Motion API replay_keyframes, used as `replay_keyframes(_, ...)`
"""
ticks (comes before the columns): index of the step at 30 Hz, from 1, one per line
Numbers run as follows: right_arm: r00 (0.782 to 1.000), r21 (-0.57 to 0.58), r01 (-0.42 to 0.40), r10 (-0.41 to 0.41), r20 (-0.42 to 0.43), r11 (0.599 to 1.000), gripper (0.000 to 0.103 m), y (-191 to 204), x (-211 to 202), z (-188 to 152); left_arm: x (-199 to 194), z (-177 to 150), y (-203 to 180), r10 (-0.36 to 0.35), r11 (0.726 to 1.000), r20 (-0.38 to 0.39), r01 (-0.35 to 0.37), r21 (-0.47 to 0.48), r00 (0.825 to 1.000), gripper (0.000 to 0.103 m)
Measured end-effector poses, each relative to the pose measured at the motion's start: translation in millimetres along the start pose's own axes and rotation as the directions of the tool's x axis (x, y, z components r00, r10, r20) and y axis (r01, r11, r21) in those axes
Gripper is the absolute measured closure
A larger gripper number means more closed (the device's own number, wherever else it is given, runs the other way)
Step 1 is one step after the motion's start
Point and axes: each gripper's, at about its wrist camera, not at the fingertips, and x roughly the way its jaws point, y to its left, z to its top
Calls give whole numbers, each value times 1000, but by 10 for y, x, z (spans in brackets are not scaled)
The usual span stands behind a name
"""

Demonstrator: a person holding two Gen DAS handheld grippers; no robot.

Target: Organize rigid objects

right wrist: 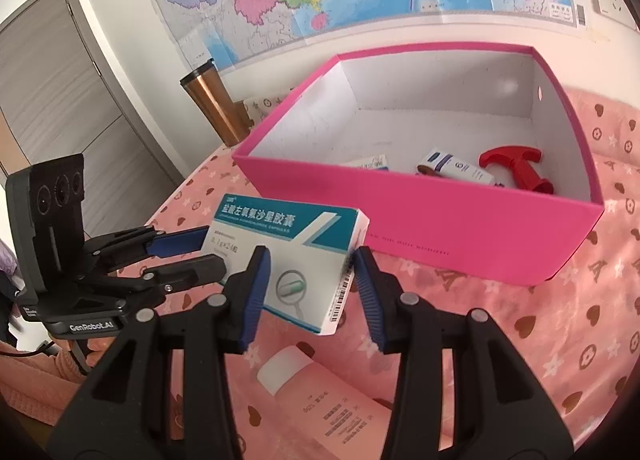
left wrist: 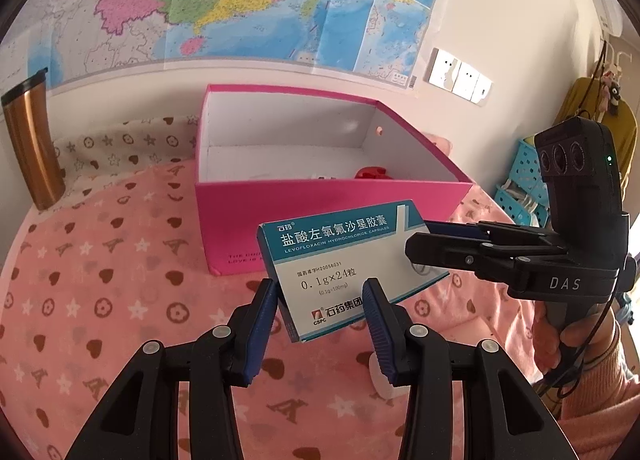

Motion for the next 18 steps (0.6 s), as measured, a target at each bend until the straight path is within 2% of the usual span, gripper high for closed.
replay_keyframes(18,999,-11,6,-5,54,1000,57,-2,-122,155,-6,187,-65,11,999,41,-13,47,999,59)
